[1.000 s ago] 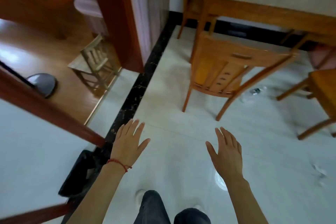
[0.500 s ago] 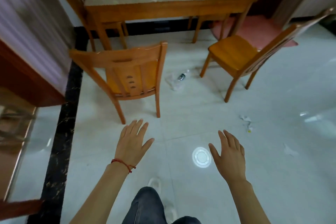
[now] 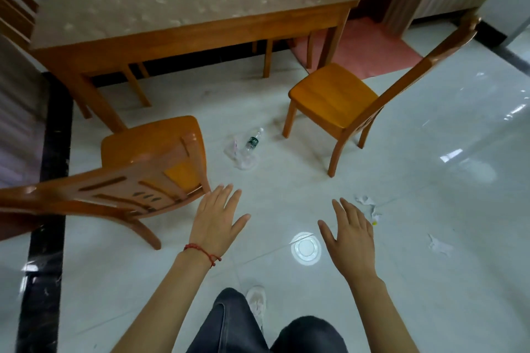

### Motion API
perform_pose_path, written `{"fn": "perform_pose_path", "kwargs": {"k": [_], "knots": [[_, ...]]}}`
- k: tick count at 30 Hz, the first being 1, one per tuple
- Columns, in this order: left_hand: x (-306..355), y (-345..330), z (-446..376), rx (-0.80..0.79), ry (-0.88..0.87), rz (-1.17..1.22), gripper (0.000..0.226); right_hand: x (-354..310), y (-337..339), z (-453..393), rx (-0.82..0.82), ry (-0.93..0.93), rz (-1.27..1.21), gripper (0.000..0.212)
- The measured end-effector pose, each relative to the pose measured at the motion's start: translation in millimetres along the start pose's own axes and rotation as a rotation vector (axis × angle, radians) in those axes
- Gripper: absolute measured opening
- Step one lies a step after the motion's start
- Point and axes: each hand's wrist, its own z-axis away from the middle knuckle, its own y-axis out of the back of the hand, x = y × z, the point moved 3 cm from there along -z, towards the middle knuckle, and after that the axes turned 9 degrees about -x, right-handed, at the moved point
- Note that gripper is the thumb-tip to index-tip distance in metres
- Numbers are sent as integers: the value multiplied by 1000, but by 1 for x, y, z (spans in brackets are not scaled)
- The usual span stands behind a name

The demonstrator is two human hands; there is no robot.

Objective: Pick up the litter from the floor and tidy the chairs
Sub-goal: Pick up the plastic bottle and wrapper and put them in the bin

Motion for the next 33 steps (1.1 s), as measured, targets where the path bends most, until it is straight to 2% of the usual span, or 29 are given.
{"fn": "perform_pose_path", "kwargs": {"k": [4,10,17,23,28,33], "knots": [[-4,18,-58,9,11,-6,78,-1,11,-59,33,16,5,47],[-17,22,-148,-49,91,8,79,8,9,-168,-58,42,34,58],[-30,40,-250,-91,232,13,80,6,8,-310,-130,158,43,54],[-61,53,-319,-70,333,66,70,-23,2,-416,-163,251,59,51],[-102,47,-377,-40,386,129,56,-55,-29,-489,-220,293,84,52],[-143,38,-431,-86,419,157,59,-85,-68,-544,-281,290,46,52]]}}
